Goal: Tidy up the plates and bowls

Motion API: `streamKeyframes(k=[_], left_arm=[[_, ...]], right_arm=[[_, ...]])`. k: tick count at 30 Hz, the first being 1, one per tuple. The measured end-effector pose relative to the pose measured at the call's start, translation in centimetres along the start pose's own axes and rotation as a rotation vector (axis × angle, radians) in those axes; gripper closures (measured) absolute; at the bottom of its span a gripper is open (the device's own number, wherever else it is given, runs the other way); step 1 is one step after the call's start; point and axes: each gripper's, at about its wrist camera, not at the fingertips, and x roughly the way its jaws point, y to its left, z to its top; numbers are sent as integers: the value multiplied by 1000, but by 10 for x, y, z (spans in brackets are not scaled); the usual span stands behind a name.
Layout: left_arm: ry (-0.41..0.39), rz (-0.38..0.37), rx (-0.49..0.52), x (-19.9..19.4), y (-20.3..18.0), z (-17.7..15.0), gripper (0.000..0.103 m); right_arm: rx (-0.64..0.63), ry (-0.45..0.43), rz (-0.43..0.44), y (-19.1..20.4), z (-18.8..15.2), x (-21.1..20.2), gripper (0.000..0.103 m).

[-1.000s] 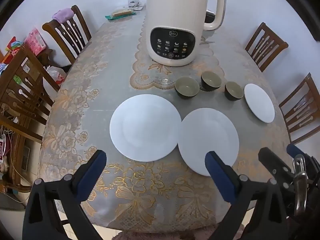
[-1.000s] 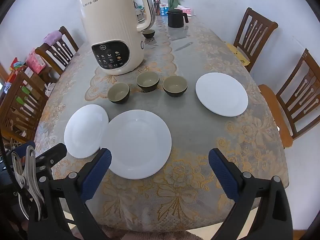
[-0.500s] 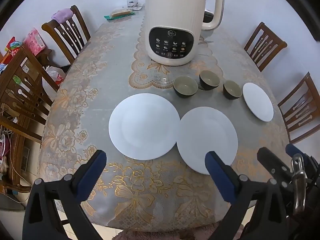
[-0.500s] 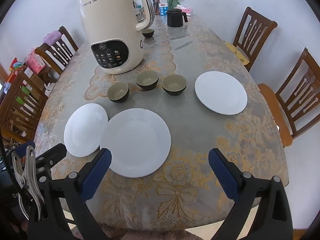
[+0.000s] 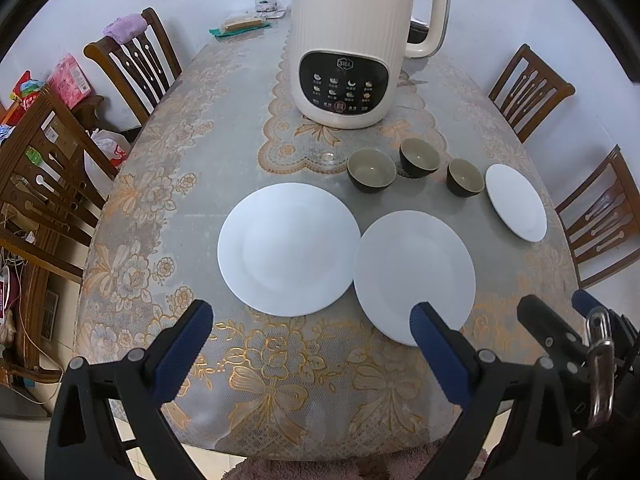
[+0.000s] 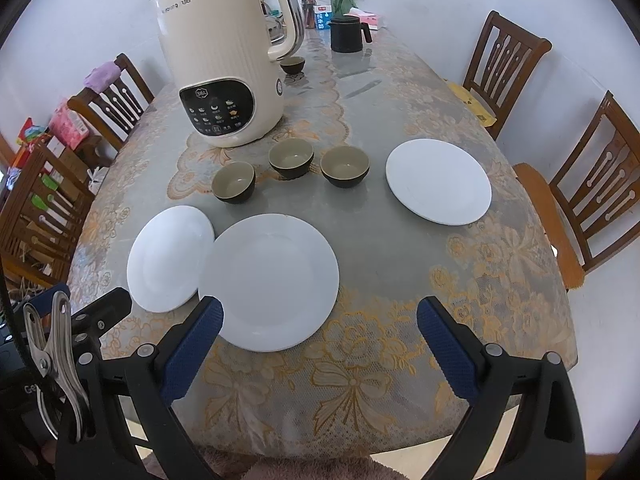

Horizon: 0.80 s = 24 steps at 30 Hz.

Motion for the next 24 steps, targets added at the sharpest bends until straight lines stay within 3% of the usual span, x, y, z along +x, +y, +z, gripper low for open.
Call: streamKeyframes(k=[24], left_arm=[[11, -3, 1, 4, 1, 0, 2]], right_arm=[[9, 13, -5, -2, -3, 3, 3]])
